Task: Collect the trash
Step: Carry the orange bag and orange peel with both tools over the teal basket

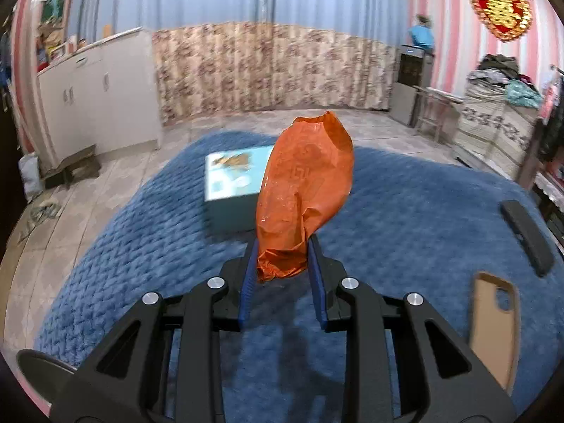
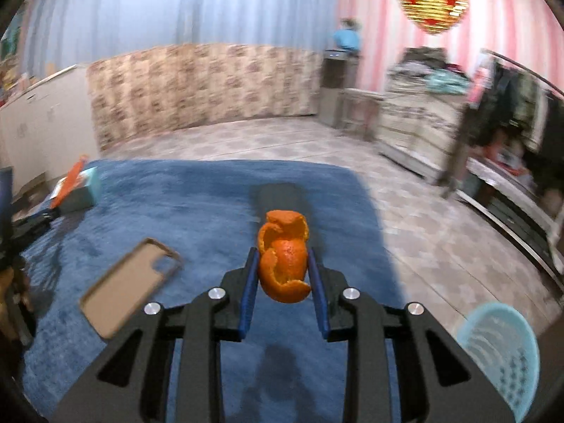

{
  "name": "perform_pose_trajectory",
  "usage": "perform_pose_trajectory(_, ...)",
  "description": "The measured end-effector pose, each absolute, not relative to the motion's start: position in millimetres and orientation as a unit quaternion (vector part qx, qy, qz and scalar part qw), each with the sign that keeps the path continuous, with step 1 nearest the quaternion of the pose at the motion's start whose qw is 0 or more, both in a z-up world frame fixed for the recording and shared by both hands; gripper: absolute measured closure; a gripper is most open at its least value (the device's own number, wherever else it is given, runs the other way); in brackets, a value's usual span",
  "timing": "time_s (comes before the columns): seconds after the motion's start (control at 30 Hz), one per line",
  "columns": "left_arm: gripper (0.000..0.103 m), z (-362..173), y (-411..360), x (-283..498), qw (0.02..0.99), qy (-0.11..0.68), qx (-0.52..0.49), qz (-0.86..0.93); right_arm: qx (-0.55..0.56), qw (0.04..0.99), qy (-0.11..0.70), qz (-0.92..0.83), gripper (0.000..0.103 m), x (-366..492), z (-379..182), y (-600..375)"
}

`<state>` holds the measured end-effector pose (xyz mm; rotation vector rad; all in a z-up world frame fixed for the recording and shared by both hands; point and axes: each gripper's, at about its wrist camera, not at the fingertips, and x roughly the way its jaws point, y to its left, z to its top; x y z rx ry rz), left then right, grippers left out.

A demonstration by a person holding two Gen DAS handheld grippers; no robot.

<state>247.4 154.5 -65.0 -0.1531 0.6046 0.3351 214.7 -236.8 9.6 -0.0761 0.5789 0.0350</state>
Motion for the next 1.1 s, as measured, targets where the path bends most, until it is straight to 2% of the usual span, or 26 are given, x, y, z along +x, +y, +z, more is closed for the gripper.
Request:
perform_pose_trajectory(0.27, 0.077, -5.3, 66.2, 235.1, 0.967, 0.248, -0.024, 0.055, 0.016, 0.959, 0.268, -0.092, 0.074, 175.4, 9.1, -341.0)
perform_pose_trajectory(0.47, 0.077, 25.3, -27.5, 228.0, 0.972, 0.228, 0.012, -0.053, 0.035, 0.951, 0.264, -0.160, 0.074, 159.2, -2.3, -395.3)
perform_pose_trajectory(0.67, 0.077, 25.3, -117.1, 222.3, 0.963, 0.229, 0.024, -0.139, 0.067, 0.941, 0.249, -0.219, 0.074, 136.6, -1.3, -449.4)
perform_pose_trajectory(0.93, 0.077, 1.7, -253.2, 191.7, 0.933, 0.227, 0.081, -0.267, 0.098, 0.922, 0.244, -0.283, 0.074, 111.4, -6.3, -503.4)
perform_pose_trajectory(1.1, 0.077, -19.2, -310.9, 180.0, 0.905, 0.244, 0.097, -0.334, 0.122, 0.915, 0.243, -0.298, 0.074, 108.5, -14.1, -529.9)
